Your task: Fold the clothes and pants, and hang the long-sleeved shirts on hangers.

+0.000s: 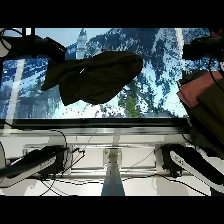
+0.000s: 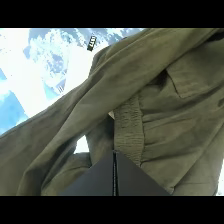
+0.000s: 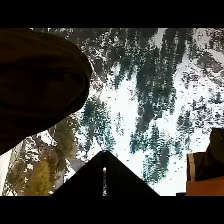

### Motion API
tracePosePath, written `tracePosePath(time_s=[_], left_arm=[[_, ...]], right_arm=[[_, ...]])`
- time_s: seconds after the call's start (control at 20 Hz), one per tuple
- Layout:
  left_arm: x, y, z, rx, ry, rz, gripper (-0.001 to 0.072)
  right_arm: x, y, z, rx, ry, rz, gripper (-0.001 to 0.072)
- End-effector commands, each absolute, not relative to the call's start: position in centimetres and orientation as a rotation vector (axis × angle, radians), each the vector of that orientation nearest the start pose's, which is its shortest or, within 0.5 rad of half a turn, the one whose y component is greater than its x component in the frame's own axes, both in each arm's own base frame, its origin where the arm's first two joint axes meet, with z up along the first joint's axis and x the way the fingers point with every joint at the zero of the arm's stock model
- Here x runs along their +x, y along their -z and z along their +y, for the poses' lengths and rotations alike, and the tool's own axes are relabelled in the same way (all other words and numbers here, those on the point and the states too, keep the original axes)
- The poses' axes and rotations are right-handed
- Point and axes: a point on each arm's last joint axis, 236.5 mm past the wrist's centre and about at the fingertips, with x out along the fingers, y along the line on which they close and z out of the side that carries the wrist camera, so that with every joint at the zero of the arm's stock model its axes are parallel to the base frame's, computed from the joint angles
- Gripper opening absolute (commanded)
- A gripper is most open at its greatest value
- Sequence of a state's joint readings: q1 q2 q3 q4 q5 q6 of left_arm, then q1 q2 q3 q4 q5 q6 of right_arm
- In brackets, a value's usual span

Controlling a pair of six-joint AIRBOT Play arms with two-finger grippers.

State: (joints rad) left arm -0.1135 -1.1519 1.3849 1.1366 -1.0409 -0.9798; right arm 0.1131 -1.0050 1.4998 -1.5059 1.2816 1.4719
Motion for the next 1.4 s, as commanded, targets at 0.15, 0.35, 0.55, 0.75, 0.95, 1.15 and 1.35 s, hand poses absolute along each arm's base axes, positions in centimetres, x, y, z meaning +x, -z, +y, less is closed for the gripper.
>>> tracePosePath(time_s=[0.15,0.35,0.55,0.75,0.95,1.15,1.35], left_arm=[[42.0,-18.5,-13.4,0.237,0.591,0.67,0.0022],[42.0,-18.5,-13.4,0.237,0.591,0.67,0.0023],[42.0,-18.5,-13.4,0.237,0.591,0.67,0.0023],[42.0,-18.5,-13.4,0.237,0.591,0.67,0.0022],[42.0,-18.5,-13.4,0.237,0.591,0.67,0.0023],[42.0,-18.5,-13.4,0.237,0.591,0.67,0.0022],[42.0,-18.8,-13.8,0.216,0.603,0.661,0.0022]], right_arm=[[35.9,-23.2,9.1,-0.005,-0.323,0.82,0.0033],[34.7,-18.4,14.4,-0.068,-0.479,0.948,0.0033],[32.9,-8.9,23.0,-0.365,-0.735,1.084,0.0056],[33.3,-2.1,30.2,-0.493,-0.845,1.069,0.0559],[33.9,0.4,35.7,-0.536,-0.905,0.946,0.0558],[35.1,1.2,39.8,-0.677,-0.956,0.805,0.0552],[36.7,2.0,44.9,-0.729,-1.02,0.702,0.0552]])
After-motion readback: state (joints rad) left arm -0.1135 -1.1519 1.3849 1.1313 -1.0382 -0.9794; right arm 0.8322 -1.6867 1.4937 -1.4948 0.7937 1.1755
